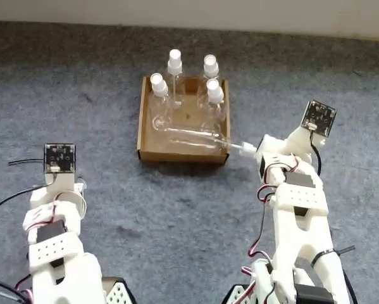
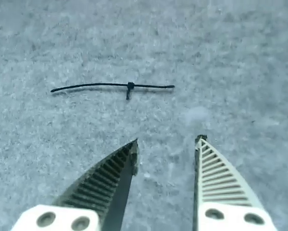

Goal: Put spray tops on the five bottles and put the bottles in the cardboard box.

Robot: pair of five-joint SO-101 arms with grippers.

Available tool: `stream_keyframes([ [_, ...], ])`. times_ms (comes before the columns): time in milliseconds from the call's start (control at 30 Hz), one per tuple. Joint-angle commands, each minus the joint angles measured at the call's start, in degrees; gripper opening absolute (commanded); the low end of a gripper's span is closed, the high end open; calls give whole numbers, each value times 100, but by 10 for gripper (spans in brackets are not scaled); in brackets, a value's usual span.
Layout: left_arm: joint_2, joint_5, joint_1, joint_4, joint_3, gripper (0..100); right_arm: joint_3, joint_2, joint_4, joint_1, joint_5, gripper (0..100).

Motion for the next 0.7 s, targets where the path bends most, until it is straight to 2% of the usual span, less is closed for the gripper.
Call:
stream_keyframes([
  [0,-101,-44,-171,-360,31,184,-312,-22,-57,84,62,6],
  [67,-101,-44,-163,-360,66,184,-312,-110,-40,84,62,6],
  [167,-101,-44,4,-360,101,184,-347,-505,514,66,62,6],
  [367,-101,-44,620,-369,110,185,-268,-2721,1947,40,141,6],
  [533,-101,-44,1226,-360,101,185,1147,-4497,2387,40,1292,6],
  [667,-110,-44,1604,-352,101,185,2202,-5727,2413,48,1495,6],
])
